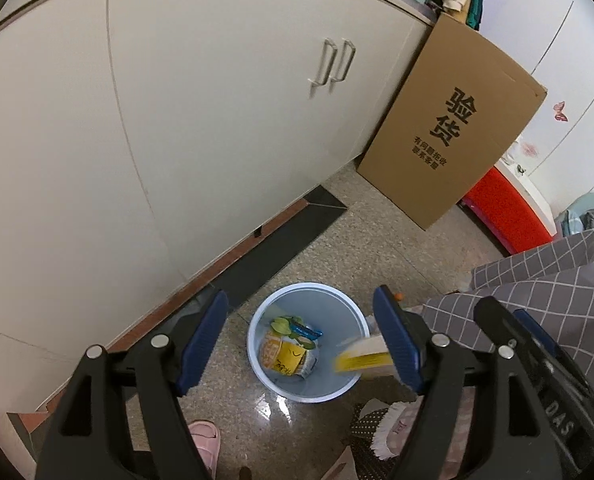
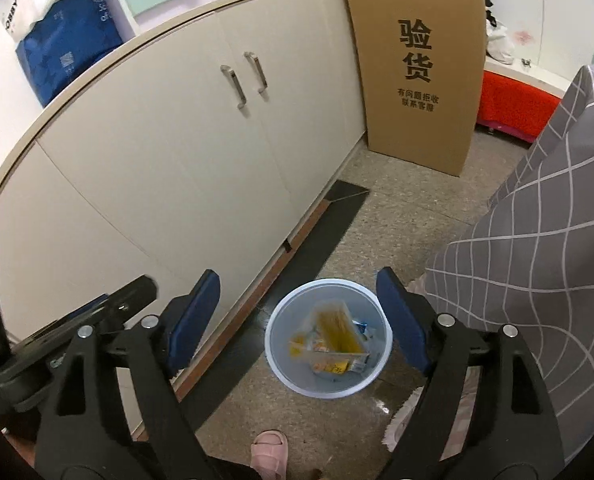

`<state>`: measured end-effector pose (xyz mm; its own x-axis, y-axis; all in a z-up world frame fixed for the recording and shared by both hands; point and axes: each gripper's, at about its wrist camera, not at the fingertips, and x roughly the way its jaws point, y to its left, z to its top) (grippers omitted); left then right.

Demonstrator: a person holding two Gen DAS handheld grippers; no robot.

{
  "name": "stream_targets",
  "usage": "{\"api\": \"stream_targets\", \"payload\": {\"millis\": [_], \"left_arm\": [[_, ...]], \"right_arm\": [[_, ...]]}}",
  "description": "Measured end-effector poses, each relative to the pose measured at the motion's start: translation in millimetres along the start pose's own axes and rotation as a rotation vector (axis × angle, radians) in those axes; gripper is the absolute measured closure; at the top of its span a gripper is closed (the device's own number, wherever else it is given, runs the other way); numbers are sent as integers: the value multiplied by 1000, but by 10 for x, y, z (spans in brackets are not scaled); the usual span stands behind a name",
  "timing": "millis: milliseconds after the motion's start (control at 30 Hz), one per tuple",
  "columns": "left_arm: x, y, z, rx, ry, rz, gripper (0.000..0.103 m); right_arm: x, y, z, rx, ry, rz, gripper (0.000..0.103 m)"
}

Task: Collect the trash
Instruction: 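Lower the yellow medicine box into the wastebasket with the right tool, then move both tools back to the table and grasp the newspaper with the left tool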

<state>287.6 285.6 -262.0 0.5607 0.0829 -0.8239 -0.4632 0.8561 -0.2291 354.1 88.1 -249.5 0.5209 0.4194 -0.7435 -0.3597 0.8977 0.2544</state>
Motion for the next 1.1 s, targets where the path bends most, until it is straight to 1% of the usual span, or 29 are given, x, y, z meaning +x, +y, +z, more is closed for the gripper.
{"api": "stream_targets", "payload": {"millis": [100,300,400,500,633,733,900,1033,1100], "left_arm": [[-45,23,-9,-8,2,-6,29],[-186,-56,-33,0,-15,-27,29],[-336,-135,-45,15,-35,-44,29],[-520,-214,-46,16,-63,-70,29],[-820,-365,-59,36,-113,-94,27],[-1063,-549,-86,66,-148,-121,27],[-1390,-1033,-214,155,-188,-169,25],[-1525,-1510,-401,248,-204,-193,22],[-1581,-1825,-531,310,-211,-202,21]], "right_arm": [[-54,4,-20,-4,1,6,22],[-283,3,-27,-27,-25,-23,22],[-463,-8,-1,-32,-52,-45,22],[-679,-37,33,-24,-82,-39,22],[-1071,-100,71,-6,-138,-18,22],[-1403,-202,79,15,-190,-7,21],[-1929,-472,75,59,-267,-25,19],[-2308,-899,27,112,-308,-74,19],[-2468,-1140,-20,145,-325,-105,18]]}}
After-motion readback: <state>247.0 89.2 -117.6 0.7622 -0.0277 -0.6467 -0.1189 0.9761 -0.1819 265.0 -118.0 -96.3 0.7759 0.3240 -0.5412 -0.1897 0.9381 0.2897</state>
